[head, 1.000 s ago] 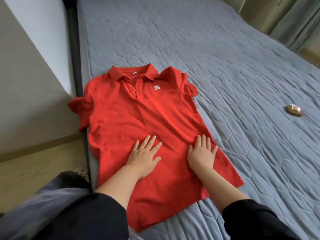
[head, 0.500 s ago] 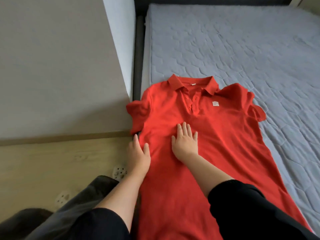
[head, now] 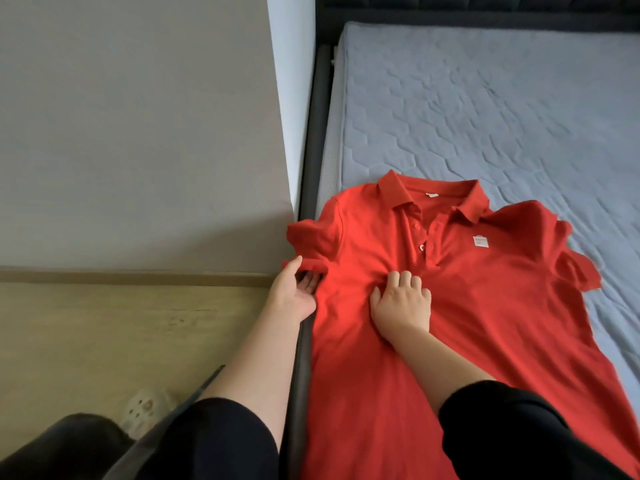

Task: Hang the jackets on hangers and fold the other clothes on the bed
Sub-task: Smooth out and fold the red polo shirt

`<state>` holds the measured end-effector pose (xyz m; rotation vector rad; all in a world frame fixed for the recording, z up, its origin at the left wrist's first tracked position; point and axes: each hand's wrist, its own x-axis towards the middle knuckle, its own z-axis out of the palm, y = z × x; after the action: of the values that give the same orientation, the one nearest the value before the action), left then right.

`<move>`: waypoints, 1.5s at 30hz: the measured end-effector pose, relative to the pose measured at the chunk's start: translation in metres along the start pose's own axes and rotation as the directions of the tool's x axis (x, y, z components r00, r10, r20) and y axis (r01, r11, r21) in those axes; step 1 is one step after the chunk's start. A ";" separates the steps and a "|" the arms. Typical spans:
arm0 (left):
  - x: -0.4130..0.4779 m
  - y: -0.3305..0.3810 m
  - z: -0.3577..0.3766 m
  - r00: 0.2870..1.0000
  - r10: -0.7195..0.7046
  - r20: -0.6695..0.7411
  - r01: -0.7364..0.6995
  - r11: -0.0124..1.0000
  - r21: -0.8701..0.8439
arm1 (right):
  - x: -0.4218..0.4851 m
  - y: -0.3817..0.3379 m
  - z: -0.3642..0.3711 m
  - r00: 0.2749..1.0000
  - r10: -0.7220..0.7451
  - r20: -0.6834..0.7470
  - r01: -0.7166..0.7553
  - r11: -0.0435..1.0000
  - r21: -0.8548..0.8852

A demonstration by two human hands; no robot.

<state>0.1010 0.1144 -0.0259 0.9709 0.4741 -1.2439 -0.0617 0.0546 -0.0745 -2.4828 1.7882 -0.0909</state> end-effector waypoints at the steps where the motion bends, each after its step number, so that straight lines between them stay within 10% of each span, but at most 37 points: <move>1: 0.002 0.002 0.001 1.000 -0.001 -0.022 0.001 1.000 -0.006 | 0.000 -0.001 0.001 1.000 0.012 -0.014 -0.012 1.000 0.004; 9: 0.024 0.021 0.000 0.976 0.078 -0.202 -0.066 0.996 0.067 | -0.009 0.003 0.020 0.965 0.057 -0.255 -0.020 0.989 0.147; 13: 0.023 0.007 0.010 0.908 0.362 -0.210 -0.317 0.923 0.220 | -0.006 0.003 0.023 0.964 0.073 -0.256 -0.028 0.984 0.175; 17: 0.006 -0.020 0.021 0.544 0.808 0.226 -0.644 0.230 0.729 | 0.002 0.008 0.014 0.988 0.130 -0.083 -0.102 0.955 0.278; 20: 0.002 -0.039 0.016 0.273 0.530 0.803 -0.713 -0.449 0.539 | 0.021 0.020 0.002 0.978 0.174 0.110 -0.205 0.874 0.440; 23: 0.007 -0.056 0.000 0.463 0.137 0.876 -0.597 -0.682 0.422 | 0.041 0.031 -0.019 0.923 0.228 0.311 -0.386 0.553 0.738; 25: 0.006 -0.062 -0.010 0.375 0.192 0.907 -0.575 -0.719 0.390 | 0.045 0.038 -0.026 0.882 0.250 0.399 -0.469 0.373 0.801; 27: 0.003 -0.067 -0.013 0.179 0.295 0.939 -0.612 -0.714 0.341 | 0.048 0.045 -0.031 0.848 0.234 0.476 -0.527 0.274 0.804; 29: -0.005 -0.072 -0.010 0.154 0.392 0.907 -0.645 -0.656 0.392 | 0.051 0.047 -0.040 0.823 0.207 0.529 -0.568 0.275 0.776; 33: -0.015 -0.081 0.002 0.772 0.435 0.463 -0.342 -0.330 0.880 | 0.058 0.036 -0.055 0.831 0.251 0.496 -0.556 0.356 0.751; 35: -0.014 -0.077 0.009 0.952 0.270 0.142 -0.150 0.011 0.989 | 0.064 0.027 -0.057 0.801 0.286 0.526 -0.594 0.279 0.754; 39: -0.012 -0.068 0.011 0.998 -0.050 -0.025 0.054 0.735 0.676 | 0.073 0.015 -0.054 0.736 0.319 0.597 -0.660 0.141 0.738; 45: -0.015 -0.069 0.012 0.997 -0.019 -0.075 0.045 0.932 0.359 | 0.068 0.028 -0.036 0.721 0.417 0.553 -0.642 0.103 0.760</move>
<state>0.0301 0.1124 -0.0323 1.3259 0.3208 -1.3572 -0.0698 -0.0202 -0.0412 -0.8653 1.6534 -0.6060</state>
